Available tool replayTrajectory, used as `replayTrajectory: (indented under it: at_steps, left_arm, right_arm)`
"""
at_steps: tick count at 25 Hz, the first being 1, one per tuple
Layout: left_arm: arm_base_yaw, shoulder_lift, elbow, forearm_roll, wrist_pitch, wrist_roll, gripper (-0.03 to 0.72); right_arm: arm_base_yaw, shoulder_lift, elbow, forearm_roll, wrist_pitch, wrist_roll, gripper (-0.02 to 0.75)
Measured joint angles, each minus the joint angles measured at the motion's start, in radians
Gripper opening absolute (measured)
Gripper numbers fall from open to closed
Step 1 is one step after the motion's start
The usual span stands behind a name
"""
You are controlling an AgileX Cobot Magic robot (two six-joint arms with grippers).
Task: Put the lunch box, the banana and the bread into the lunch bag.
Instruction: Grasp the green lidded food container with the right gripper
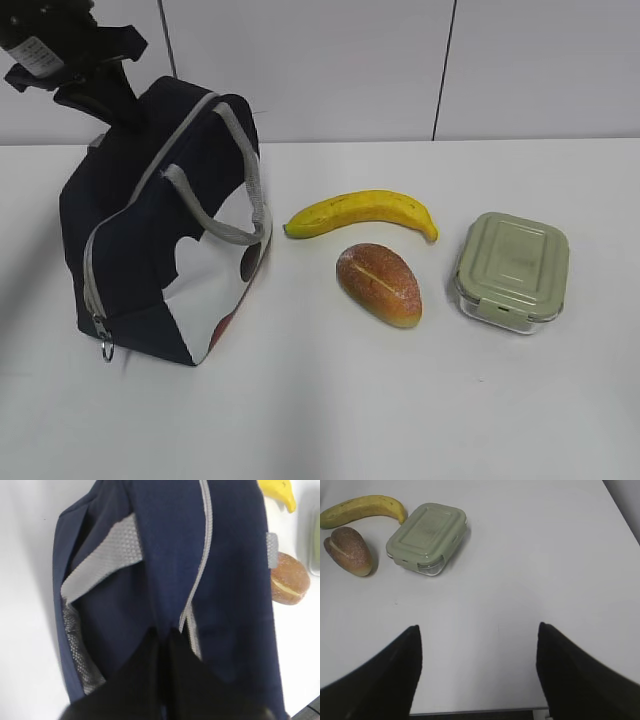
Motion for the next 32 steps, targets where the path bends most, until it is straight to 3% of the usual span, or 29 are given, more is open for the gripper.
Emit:
replayTrajectory:
  at_steps: [12,23,32]
  left_arm:
    - [0.0,0.003,0.0,-0.137,0.0,-0.002,0.0]
    - [0.0,0.003,0.0,-0.144,0.0,-0.002,0.0]
    - [0.0,0.003,0.0,-0.144,0.0,-0.003,0.0]
  right_arm:
    - [0.0,0.0,0.0,0.0,0.0,0.0,0.531]
    - [0.0,0.0,-0.002,0.009,0.0,0.0,0.53]
    - [0.0,0.352,-0.099,0.094,-0.13,0.0,0.531]
